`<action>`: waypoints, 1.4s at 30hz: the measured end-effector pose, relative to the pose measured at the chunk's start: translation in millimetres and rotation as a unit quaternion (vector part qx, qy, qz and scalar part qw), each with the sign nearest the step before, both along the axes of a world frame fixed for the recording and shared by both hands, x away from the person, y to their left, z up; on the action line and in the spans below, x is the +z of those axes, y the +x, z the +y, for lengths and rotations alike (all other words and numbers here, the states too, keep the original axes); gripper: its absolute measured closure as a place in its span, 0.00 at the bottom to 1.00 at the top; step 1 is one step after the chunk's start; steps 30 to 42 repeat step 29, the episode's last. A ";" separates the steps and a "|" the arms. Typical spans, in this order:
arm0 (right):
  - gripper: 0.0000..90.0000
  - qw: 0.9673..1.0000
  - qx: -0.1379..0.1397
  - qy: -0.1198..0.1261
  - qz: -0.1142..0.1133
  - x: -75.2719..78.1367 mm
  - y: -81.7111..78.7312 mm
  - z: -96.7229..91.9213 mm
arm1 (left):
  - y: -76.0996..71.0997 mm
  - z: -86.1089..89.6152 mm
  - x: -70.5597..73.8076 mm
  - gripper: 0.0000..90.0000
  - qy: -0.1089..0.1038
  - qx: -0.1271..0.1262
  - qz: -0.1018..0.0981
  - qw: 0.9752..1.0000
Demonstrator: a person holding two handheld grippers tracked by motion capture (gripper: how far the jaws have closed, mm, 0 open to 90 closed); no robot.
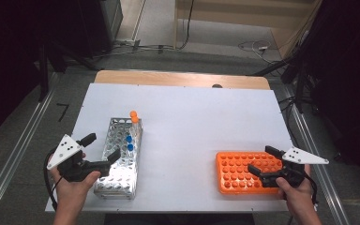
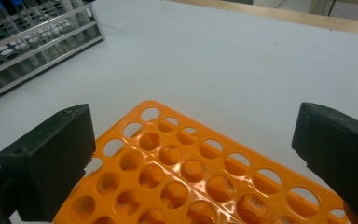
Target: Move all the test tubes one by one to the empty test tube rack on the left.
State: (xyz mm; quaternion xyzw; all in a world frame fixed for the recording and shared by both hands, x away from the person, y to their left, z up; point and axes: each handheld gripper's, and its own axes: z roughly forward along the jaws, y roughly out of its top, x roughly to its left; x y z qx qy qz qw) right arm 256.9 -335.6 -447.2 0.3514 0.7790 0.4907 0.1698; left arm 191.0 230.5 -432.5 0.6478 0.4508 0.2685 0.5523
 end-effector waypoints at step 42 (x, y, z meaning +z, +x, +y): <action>0.00 0.999 -0.040 0.028 -0.004 -13.9 11.4 -35.0 | -13.0 17.6 -16.2 0.00 -0.018 0.014 -0.010 1.000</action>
